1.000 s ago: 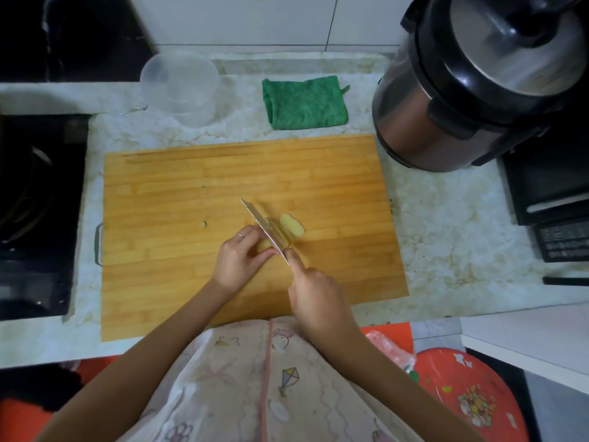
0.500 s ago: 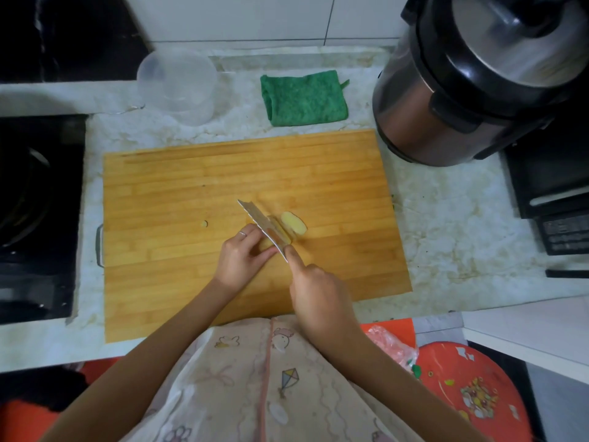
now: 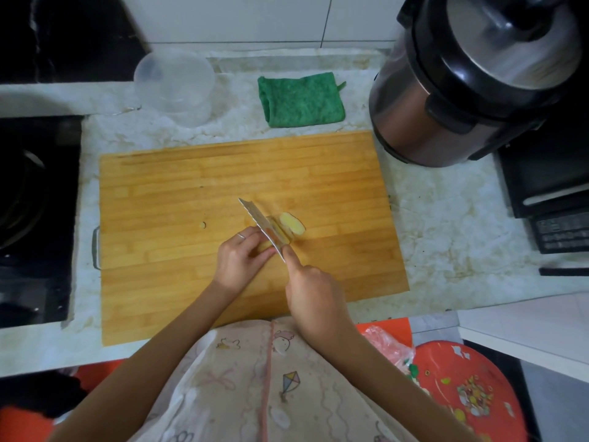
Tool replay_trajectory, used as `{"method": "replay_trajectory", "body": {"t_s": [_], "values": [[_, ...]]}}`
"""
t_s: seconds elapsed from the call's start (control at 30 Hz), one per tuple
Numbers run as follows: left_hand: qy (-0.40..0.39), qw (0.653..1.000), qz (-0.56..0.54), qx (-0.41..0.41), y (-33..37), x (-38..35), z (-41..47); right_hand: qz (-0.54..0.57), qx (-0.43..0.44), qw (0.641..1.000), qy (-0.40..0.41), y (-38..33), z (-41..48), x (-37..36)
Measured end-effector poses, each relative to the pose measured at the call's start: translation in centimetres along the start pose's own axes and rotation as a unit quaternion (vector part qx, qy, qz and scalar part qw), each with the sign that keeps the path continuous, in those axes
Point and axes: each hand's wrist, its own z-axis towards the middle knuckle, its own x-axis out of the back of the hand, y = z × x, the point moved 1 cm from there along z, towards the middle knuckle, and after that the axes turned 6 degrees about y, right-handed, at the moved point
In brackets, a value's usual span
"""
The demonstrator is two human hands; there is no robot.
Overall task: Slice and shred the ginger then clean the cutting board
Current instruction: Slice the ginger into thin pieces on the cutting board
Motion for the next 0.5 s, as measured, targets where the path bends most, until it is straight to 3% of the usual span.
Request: {"method": "replay_trajectory", "body": {"t_s": [0.5], "values": [[0.008, 1.000, -0.006, -0.006, -0.12, -0.01, 0.14, 0.003, 0.007, 1.000, -0.024, 0.32, 0.90, -0.25]]}}
